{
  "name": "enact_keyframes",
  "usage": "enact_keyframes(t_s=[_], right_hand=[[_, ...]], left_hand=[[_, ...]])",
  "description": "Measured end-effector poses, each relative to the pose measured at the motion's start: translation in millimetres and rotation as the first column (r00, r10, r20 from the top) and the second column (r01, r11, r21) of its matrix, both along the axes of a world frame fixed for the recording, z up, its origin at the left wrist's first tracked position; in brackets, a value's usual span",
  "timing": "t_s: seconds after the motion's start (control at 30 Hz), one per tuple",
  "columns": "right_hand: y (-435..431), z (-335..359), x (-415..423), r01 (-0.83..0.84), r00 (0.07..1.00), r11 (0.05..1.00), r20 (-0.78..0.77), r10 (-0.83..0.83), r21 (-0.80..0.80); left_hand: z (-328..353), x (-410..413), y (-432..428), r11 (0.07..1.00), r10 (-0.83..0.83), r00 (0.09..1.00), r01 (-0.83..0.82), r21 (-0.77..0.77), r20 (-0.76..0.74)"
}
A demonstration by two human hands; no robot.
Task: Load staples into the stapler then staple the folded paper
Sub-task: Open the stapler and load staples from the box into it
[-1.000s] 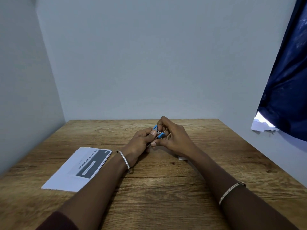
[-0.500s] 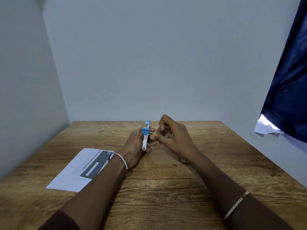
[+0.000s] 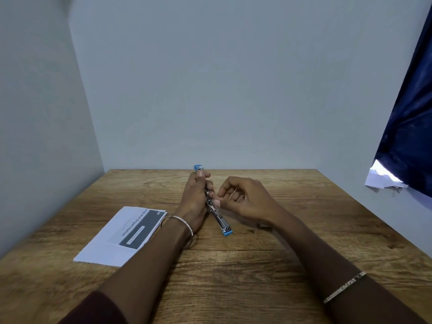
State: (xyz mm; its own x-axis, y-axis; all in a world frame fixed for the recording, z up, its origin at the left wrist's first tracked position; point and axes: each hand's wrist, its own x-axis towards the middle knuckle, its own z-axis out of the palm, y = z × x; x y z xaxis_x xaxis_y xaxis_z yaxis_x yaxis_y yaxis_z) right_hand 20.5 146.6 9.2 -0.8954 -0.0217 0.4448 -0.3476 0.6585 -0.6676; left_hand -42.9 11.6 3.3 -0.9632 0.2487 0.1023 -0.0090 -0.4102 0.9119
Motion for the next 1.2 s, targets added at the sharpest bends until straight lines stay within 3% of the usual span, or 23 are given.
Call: enact_keyframes(t_s=[0.2,0.47,0.57,0.73,0.93,1.2], right_hand=[[-2.2,-3.4,2.5,-0.005,0.983,0.995,0.185,-0.013,0.097],[-0.1,7.0,0.9,0.059,0.989,0.990,0.128,-0.076,0.127],[16.1,13.6,2.8,0.134,0.988,0.986,0.087,-0.126,-0.095],[42.2,21.7,7.5,0.081,0.997,0.862,0.054,-0.062,-0.501],[57.4,25.1,11.3,0.057,0.997,0.735,0.074,-0.010,-0.676],[35.8,21.9,7.3,-0.051,0.984,0.601,0.062,0.166,-0.798]], left_hand=[[8.8,-6.8,-6.0,0.969,0.095,0.985,-0.124,0.213,0.142],[16.8,-12.5,-19.0,0.938,-0.035,0.985,-0.027,0.346,0.171],[15.0,-14.8,-27.2,0.928,-0.168,0.974,0.103,0.357,0.154],[13.6,-11.7,-31.7,0.821,-0.474,0.868,0.377,0.429,0.144],[22.7,-4.1,-38.2,0.719,-0.690,0.707,0.644,0.262,0.157],[18.6,14.4,-17.9,0.776,-0.615,0.762,0.630,-0.018,0.203]])
